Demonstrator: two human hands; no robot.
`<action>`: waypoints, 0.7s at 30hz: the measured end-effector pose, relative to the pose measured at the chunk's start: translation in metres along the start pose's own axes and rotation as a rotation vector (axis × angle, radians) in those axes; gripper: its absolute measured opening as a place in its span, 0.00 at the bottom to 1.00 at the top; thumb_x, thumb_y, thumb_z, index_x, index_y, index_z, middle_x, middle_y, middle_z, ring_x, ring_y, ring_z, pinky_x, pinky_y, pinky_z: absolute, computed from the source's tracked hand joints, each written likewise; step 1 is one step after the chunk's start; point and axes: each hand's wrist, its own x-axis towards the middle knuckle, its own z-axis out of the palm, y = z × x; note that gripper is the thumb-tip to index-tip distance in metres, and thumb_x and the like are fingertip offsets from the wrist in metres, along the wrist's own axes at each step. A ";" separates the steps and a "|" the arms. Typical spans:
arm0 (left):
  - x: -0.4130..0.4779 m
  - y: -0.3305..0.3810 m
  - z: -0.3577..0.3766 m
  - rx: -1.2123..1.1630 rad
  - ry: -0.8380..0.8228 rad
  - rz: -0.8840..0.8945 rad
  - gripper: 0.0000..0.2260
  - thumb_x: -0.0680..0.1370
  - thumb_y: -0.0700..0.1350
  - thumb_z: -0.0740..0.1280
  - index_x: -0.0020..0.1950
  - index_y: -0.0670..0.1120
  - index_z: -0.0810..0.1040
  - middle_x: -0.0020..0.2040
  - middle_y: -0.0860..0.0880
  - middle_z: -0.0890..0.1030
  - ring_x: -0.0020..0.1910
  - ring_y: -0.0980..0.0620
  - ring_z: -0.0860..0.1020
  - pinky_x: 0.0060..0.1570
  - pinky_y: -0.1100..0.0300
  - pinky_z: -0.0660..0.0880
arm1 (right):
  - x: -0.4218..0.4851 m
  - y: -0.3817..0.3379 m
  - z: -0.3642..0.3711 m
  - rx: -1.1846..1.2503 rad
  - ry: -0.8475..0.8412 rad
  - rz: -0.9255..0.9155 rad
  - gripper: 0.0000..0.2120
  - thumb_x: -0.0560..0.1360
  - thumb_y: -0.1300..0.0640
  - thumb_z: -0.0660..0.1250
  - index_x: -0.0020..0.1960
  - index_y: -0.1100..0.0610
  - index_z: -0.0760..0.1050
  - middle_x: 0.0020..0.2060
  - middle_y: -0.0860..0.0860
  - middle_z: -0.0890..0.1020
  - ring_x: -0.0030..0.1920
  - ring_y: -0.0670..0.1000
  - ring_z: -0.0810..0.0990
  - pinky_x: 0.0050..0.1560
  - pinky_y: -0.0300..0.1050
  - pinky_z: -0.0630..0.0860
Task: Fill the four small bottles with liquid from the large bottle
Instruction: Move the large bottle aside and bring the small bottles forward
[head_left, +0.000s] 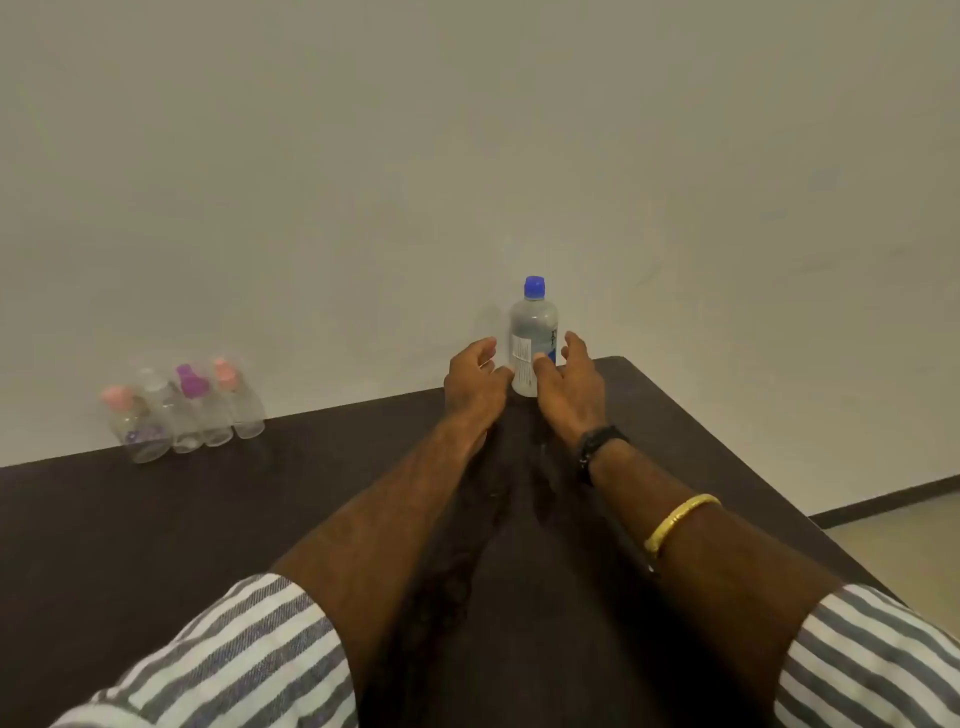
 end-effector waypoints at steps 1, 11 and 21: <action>0.005 -0.002 0.003 -0.005 -0.004 -0.008 0.24 0.81 0.39 0.68 0.77 0.44 0.68 0.75 0.45 0.72 0.73 0.46 0.72 0.71 0.51 0.71 | 0.005 0.003 0.002 -0.005 0.002 0.004 0.24 0.85 0.54 0.60 0.79 0.58 0.61 0.75 0.57 0.71 0.71 0.58 0.74 0.69 0.51 0.72; 0.031 -0.031 0.028 -0.082 -0.007 0.040 0.22 0.80 0.43 0.71 0.74 0.44 0.73 0.69 0.46 0.79 0.66 0.50 0.79 0.68 0.52 0.76 | 0.029 0.030 0.014 0.054 0.050 -0.020 0.18 0.84 0.57 0.61 0.74 0.55 0.70 0.69 0.55 0.78 0.68 0.56 0.78 0.65 0.46 0.74; 0.021 -0.021 0.026 -0.088 0.073 0.060 0.20 0.79 0.42 0.72 0.71 0.43 0.76 0.65 0.45 0.81 0.63 0.50 0.80 0.62 0.59 0.78 | 0.029 0.030 0.011 0.086 0.066 -0.007 0.19 0.84 0.56 0.64 0.74 0.53 0.70 0.68 0.55 0.79 0.66 0.56 0.79 0.62 0.46 0.76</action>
